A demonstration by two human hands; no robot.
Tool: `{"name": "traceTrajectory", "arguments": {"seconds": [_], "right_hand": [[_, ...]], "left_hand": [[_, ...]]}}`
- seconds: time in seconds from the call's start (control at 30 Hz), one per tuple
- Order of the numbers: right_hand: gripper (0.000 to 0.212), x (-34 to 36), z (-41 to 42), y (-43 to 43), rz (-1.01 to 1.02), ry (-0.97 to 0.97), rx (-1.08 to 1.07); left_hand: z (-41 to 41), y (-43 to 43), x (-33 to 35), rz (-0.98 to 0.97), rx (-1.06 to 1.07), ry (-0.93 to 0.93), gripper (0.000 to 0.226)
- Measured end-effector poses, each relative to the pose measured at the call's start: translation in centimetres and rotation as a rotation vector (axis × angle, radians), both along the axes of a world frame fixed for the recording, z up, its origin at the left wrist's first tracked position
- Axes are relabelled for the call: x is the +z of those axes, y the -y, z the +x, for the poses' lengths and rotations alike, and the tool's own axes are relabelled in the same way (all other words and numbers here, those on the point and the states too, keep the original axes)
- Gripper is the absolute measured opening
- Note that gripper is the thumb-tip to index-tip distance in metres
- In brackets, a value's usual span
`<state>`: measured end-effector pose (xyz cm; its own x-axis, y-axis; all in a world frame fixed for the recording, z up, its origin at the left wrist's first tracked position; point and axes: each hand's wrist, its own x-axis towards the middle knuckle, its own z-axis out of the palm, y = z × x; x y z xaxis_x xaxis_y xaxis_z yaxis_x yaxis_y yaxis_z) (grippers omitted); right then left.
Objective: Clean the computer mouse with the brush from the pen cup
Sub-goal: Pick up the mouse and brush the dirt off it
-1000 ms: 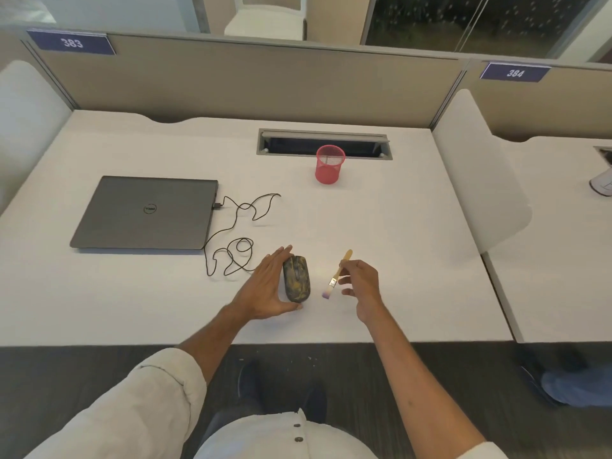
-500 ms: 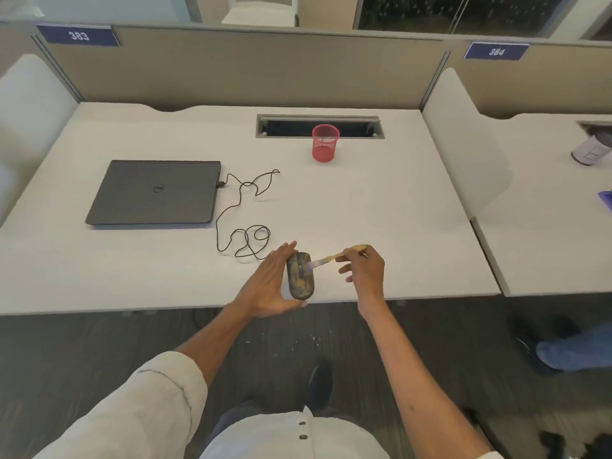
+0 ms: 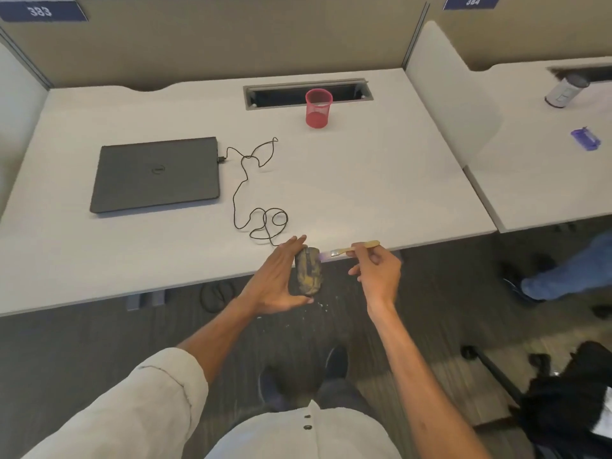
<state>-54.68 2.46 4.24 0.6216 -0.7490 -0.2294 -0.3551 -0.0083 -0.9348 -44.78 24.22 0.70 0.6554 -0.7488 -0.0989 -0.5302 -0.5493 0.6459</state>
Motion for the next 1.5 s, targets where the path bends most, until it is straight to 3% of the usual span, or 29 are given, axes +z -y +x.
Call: {"name": "traceTrajectory", "arguments": {"seconds": [0.2,0.63,1.13,1.5], "right_hand": [[0.012,1.2,-0.5,-1.1,0.072,0.035,0.013],[0.019,0.6,-0.9,-0.8,-0.037,-0.041,-0.003],[0.024,-0.6,-2.6,1.5,0.012,-0.127,-0.025],[0.019,-0.3,-1.4,0.4,0.05,-0.03,0.033]], "left_hand": [[-1.0,-1.2,0.1,0.011,-0.015,0.038,0.129],[-3.4,0.0,-0.5,0.077,-0.073,0.069,0.13],[-4.0,1.0,-0.7,0.084,-0.068,0.075,0.129],[-3.6,1.6,-0.5,0.091,-0.064,0.078,0.13]]}}
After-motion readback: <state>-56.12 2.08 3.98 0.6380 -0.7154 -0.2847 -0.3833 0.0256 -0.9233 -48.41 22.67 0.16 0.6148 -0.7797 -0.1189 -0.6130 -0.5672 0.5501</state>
